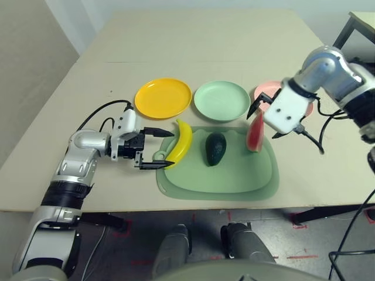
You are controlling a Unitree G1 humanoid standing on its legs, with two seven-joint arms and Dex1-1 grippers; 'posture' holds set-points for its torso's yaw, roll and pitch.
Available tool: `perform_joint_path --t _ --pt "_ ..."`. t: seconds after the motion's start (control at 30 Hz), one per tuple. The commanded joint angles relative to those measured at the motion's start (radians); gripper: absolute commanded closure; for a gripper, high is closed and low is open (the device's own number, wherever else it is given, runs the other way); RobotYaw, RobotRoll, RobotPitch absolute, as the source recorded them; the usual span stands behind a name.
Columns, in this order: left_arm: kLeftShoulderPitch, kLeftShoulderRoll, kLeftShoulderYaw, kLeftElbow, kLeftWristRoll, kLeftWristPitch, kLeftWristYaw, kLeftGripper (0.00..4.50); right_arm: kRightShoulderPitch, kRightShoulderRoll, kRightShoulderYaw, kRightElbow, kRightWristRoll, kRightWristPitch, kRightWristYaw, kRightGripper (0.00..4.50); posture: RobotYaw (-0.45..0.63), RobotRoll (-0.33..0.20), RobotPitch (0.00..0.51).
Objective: Place the fruits into color-matched plates.
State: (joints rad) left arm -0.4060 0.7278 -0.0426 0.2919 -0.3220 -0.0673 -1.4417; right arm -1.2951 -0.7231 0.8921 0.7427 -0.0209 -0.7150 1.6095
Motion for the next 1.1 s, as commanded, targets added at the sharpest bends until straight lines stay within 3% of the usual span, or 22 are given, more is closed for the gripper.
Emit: perform_joint_path --t 0.03,0.5,0.83,1.1 --pt "0.015 0.008 -0.007 -0.016 0.016 -0.014 0.004 0.0 0.0 0.035 -0.026 0.068 -0.06 -0.033 0.005 0.03 0.03 0.0 0.074" --pt "0.062 0.022 0.004 -0.055 0.01 -0.01 0.019 0.0 0.058 0.079 -0.045 0.182 -0.192 -0.137 0.005 0.03 0.05 0.0 0.078" --pt "0.063 0.003 -0.003 -0.095 0.01 0.015 0.059 0.0 0.05 0.134 -0.09 0.256 -0.348 -0.126 -0.09 0.03 0.05 0.0 0.079" --pt "0.056 0.002 -0.003 -0.09 0.009 0.015 0.067 0.0 0.06 0.152 -0.132 0.281 -0.38 -0.122 -0.093 0.03 0.05 0.0 0.078"
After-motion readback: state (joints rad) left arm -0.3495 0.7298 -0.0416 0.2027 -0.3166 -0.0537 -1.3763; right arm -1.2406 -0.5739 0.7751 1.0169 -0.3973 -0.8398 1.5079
